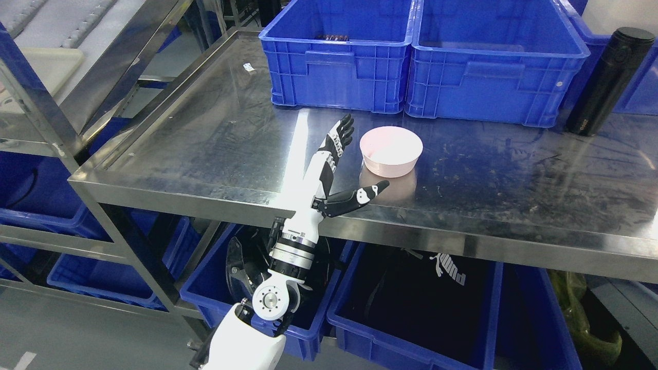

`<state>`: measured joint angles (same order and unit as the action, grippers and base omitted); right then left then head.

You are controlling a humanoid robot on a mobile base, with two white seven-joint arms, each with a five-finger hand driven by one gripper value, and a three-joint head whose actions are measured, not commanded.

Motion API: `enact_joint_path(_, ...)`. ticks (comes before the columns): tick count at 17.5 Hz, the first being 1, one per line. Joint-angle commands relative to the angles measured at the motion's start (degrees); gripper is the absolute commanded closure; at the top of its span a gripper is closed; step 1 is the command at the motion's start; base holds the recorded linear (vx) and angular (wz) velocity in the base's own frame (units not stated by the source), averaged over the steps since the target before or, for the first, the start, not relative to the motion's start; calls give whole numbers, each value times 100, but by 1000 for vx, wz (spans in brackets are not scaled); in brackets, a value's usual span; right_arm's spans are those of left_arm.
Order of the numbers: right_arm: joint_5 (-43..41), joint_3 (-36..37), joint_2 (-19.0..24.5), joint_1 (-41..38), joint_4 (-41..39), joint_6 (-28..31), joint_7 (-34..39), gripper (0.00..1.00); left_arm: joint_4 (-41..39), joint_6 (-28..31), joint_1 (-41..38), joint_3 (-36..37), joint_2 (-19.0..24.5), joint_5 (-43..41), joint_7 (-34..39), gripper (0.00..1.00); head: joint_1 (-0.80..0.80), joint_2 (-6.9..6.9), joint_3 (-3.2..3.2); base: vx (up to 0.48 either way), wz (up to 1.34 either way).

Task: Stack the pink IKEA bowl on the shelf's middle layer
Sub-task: 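Reach the left hand toward the pink bowl on the steel table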

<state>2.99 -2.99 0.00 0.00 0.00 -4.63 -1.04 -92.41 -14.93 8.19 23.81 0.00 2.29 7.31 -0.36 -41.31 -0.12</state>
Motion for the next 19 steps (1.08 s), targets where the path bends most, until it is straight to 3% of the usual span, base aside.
enact_joint_path(1,0,0,-100,-17,-100,-2,-2,0,-5,-9,-55,-272,100,-405,7,0,0,0,0,12,-60)
enact_joint_path(5,0,0,-100,-17,-100,-2,-2,0,-5,-167,68,-438,100,-553,-168,0,0,1,0,15,-81)
enact_joint_path(9,0,0,-100,-17,-100,-2,-2,0,-5,-160,401,-790,100,-1064,-1010,0,0,1,0,16,-69)
enact_joint_path(11,0,0,-100,-17,-100,-2,-2,0,-5,339,1180,-790,804,-1266,-1869,0,0,1,0,17,-77)
enact_joint_path(14,0,0,-100,-17,-100,-2,-2,0,-5,588,2157,-1001,1394,-1502,-2986,1,0,1,0,14,-54)
enact_joint_path(15,0,0,-100,-17,-100,-2,-2,0,-5,614,2508,-966,1806,-2087,-3625,1,0,1,0,9,-46)
enact_joint_path(17,0,0,-100,-17,-100,-2,-2,0,-5,606,2774,-774,2135,-3134,-4778,1,0,1,0,0,0)
enact_joint_path(19,0,0,-100,-18,-100,-2,-2,0,-5,588,2889,-475,2267,-3621,-5003,1,0,1,0,0,0)
